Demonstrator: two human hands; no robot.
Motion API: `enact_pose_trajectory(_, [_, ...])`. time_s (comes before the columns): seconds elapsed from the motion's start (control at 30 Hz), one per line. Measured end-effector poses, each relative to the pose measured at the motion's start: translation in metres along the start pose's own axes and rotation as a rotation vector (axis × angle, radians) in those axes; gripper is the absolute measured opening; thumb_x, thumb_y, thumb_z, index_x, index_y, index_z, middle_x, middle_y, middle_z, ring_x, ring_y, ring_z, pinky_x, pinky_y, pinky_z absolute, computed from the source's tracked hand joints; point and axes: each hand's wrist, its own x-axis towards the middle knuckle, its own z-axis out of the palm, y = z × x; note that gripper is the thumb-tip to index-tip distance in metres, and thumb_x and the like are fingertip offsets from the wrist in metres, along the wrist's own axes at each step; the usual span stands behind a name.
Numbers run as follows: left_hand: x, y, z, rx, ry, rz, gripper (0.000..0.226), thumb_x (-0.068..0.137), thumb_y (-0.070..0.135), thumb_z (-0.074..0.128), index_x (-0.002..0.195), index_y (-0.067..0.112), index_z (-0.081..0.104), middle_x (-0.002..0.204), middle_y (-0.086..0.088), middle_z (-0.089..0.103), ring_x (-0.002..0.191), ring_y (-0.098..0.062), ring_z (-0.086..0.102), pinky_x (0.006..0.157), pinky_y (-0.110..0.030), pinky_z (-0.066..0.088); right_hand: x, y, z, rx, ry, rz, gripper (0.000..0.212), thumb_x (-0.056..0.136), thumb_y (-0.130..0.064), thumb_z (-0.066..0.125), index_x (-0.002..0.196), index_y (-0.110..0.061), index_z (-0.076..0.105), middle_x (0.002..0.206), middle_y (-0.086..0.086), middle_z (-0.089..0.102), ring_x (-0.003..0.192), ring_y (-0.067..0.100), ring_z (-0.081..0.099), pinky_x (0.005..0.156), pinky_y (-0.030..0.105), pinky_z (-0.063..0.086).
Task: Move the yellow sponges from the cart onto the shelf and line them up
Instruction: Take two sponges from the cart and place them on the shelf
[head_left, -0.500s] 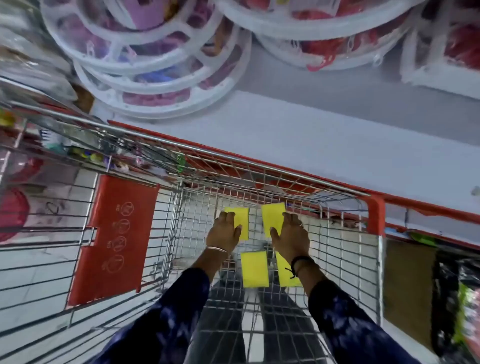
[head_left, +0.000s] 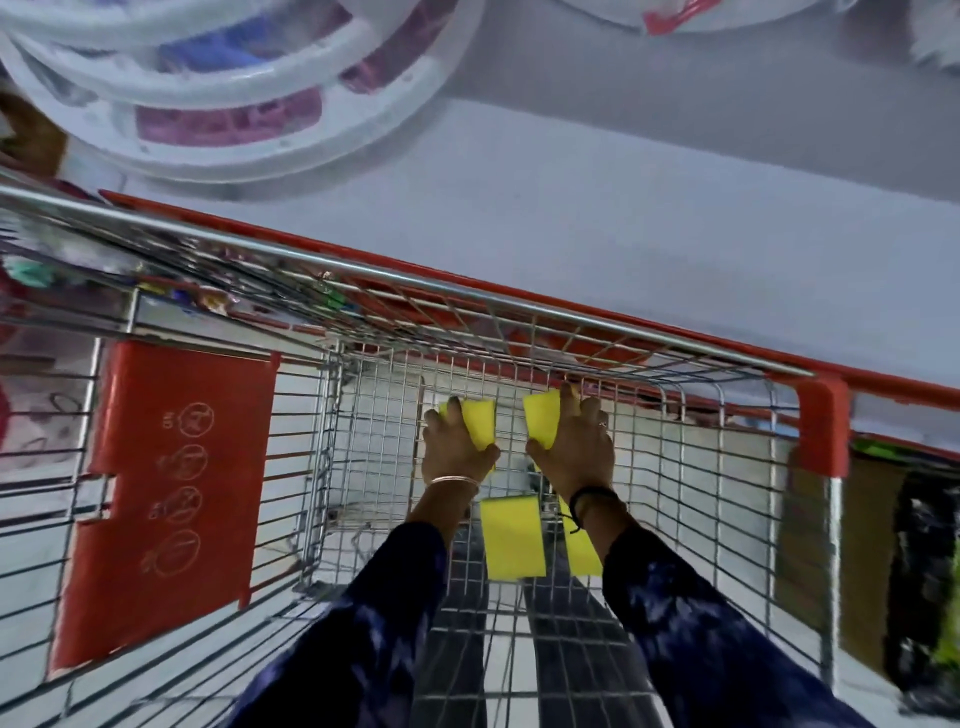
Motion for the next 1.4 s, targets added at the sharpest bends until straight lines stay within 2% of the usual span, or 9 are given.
enact_pose_trajectory(0.23, [-0.031, 0.006, -0.026, -0.017, 0.021, 0.063, 0.091, 0.072, 0.032, 0.074, 0.145, 0.014, 0.022, 0.142, -0.022, 0.029, 0.127, -0.044, 0.039, 0.097, -0.052, 0.049, -0.033, 0.001, -0.027, 0.04, 0.003, 0.013, 0.094, 0.077, -0.05, 0.068, 0.152, -0.021, 0.018, 0.153, 0.02, 0.022, 0.133, 0.042, 0.038, 0.087, 0.047, 0.054])
enact_pose_trajectory(0.4, [-0.077, 0.018, -0.063, 0.045, 0.012, 0.12, 0.093, 0.077, 0.036, 0.072, 0.148, 0.016, 0.016, 0.153, -0.023, 0.013, 0.138, -0.044, 0.024, 0.1, -0.051, 0.046, -0.078, -0.006, -0.073, 0.101, 0.037, 0.0, 0.096, 0.078, -0.054, 0.067, 0.152, -0.024, 0.014, 0.16, 0.017, 0.013, 0.136, 0.04, 0.038, 0.089, 0.045, 0.053])
enact_pose_trajectory(0.53, [-0.117, 0.033, -0.099, 0.084, 0.003, 0.125, 0.099, 0.079, 0.042, 0.071, 0.151, 0.019, 0.007, 0.159, -0.019, 0.0, 0.146, -0.041, 0.013, 0.106, -0.052, 0.042, -0.115, -0.008, -0.119, 0.14, 0.083, -0.046, 0.094, 0.078, -0.055, 0.066, 0.152, -0.022, 0.018, 0.159, 0.017, 0.019, 0.132, 0.036, 0.046, 0.09, 0.042, 0.052])
enact_pose_trajectory(0.63, [-0.146, 0.05, -0.129, 0.111, 0.034, 0.16, 0.104, 0.078, 0.046, 0.071, 0.152, 0.017, 0.004, 0.159, -0.019, 0.002, 0.145, -0.04, 0.018, 0.108, -0.051, 0.039, -0.14, -0.011, -0.159, 0.185, 0.131, -0.071, 0.093, 0.073, -0.057, 0.068, 0.148, -0.02, 0.028, 0.153, 0.019, 0.03, 0.132, 0.035, 0.045, 0.097, 0.042, 0.05])
enact_pose_trajectory(0.8, [-0.187, 0.083, -0.187, 0.178, 0.054, 0.186, 0.107, 0.069, 0.055, 0.073, 0.15, 0.018, 0.013, 0.153, -0.023, 0.013, 0.138, -0.041, 0.032, 0.108, -0.047, 0.04, -0.174, -0.02, -0.23, 0.163, 0.149, -0.098, 0.093, 0.073, -0.06, 0.066, 0.148, -0.021, 0.026, 0.15, 0.018, 0.031, 0.135, 0.038, 0.04, 0.104, 0.045, 0.044])
enact_pose_trajectory(1.0, [-0.241, 0.13, -0.263, 0.202, 0.116, 0.29, 0.101, 0.076, 0.056, 0.066, 0.151, 0.019, 0.008, 0.157, -0.021, 0.004, 0.138, -0.044, 0.029, 0.108, -0.05, 0.039, -0.22, -0.031, -0.315, 0.129, 0.231, -0.163, 0.091, 0.076, -0.062, 0.062, 0.149, -0.022, 0.023, 0.151, 0.015, 0.029, 0.135, 0.037, 0.037, 0.104, 0.046, 0.041])
enact_pose_trajectory(1.13, [-0.276, 0.161, -0.308, 0.163, 0.194, 0.365, 0.104, 0.078, 0.055, 0.065, 0.152, 0.021, 0.001, 0.16, -0.015, -0.003, 0.145, -0.037, 0.021, 0.111, -0.047, 0.037, -0.25, -0.036, -0.362, 0.149, 0.307, -0.212, 0.089, 0.075, -0.062, 0.061, 0.148, -0.024, 0.026, 0.148, 0.013, 0.035, 0.131, 0.035, 0.043, 0.102, 0.044, 0.044])
enact_pose_trajectory(1.3, [-0.312, 0.207, -0.366, 0.159, 0.363, 0.45, 0.099, 0.074, 0.056, 0.067, 0.149, 0.019, 0.016, 0.154, -0.019, 0.021, 0.139, -0.036, 0.032, 0.111, -0.041, 0.036, -0.279, -0.045, -0.428, 0.198, 0.469, -0.292, 0.083, 0.073, -0.062, 0.063, 0.143, -0.027, 0.035, 0.144, 0.013, 0.043, 0.131, 0.033, 0.045, 0.104, 0.041, 0.043])
enact_pose_trajectory(1.4, [-0.322, 0.238, -0.396, 0.15, 0.41, 0.485, 0.097, 0.072, 0.058, 0.067, 0.147, 0.016, 0.022, 0.152, -0.021, 0.024, 0.136, -0.037, 0.036, 0.11, -0.038, 0.038, -0.281, -0.054, -0.466, 0.211, 0.55, -0.314, 0.083, 0.074, -0.061, 0.063, 0.143, -0.024, 0.036, 0.141, 0.014, 0.044, 0.129, 0.035, 0.047, 0.102, 0.039, 0.042])
